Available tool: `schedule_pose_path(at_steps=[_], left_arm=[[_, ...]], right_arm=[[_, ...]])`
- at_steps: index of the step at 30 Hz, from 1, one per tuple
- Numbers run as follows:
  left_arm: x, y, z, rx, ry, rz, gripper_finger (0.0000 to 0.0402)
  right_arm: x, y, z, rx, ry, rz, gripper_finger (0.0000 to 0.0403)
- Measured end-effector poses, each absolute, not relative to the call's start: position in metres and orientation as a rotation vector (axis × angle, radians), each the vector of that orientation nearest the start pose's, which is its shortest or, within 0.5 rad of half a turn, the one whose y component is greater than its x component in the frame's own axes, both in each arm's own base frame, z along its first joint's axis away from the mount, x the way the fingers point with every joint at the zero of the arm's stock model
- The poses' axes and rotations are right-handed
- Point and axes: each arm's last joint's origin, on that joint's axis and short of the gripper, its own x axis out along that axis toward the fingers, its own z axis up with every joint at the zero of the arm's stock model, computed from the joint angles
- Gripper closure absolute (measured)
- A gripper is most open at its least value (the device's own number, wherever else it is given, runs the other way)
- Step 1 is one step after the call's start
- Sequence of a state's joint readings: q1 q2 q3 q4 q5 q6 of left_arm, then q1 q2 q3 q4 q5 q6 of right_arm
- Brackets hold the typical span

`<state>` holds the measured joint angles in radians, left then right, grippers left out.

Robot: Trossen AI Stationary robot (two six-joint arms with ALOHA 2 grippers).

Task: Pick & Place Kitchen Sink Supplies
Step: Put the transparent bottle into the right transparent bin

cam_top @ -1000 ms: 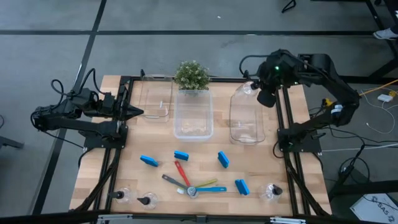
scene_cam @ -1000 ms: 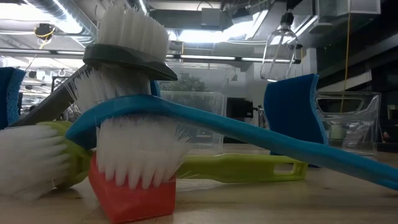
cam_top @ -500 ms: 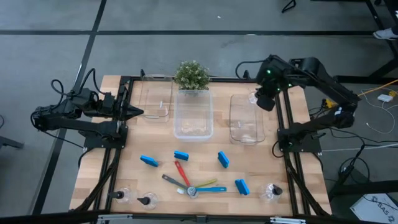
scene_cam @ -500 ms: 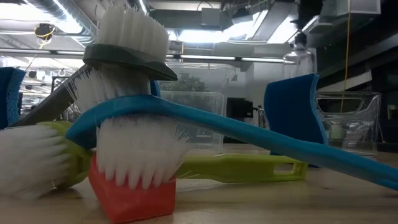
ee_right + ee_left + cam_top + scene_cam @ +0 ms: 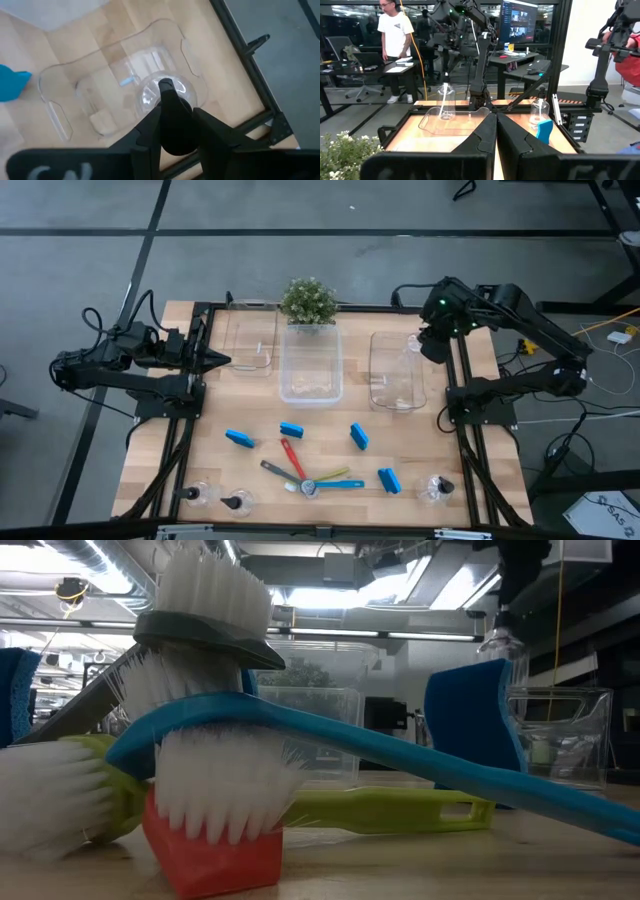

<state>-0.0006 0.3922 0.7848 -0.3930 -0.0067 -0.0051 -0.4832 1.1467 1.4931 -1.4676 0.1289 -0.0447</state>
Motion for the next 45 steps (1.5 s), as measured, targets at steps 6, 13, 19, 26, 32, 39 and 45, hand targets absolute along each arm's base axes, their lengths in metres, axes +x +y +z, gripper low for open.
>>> schedule_pose_path(at_steps=[6, 13, 19, 26, 32, 39, 45], left_arm=[[0.076, 0.0, 0.353, -0.005, 0.0, 0.006, 0.0396], [0.076, 0.0, 0.353, -0.005, 0.001, 0.006, 0.0396], [0.076, 0.0, 0.353, -0.005, 0.0, 0.006, 0.0396], [0.076, 0.0, 0.354, -0.005, 0.0, 0.006, 0.0395], [0.076, 0.0, 0.353, -0.005, 0.001, 0.006, 0.0395], [0.076, 0.0, 0.353, -0.005, 0.0, 0.006, 0.0395], [0.076, 0.0, 0.353, -0.005, 0.001, 0.006, 0.0395]], right_arm=[[0.147, -0.086, 0.381, 0.175, 1.192, -0.528, 0.0305], [0.151, -0.096, 0.366, 0.171, 1.188, -0.543, 0.0301], [0.151, -0.101, 0.366, 0.178, 1.166, -0.567, 0.0305], [0.148, -0.104, 0.366, 0.197, 1.162, -0.59, 0.0295], [0.149, -0.104, 0.366, 0.215, 1.151, -0.571, 0.0305], [0.15, -0.104, 0.366, 0.228, 1.139, -0.583, 0.0291], [0.155, -0.108, 0.339, 0.231, 1.191, -0.567, 0.0302]])
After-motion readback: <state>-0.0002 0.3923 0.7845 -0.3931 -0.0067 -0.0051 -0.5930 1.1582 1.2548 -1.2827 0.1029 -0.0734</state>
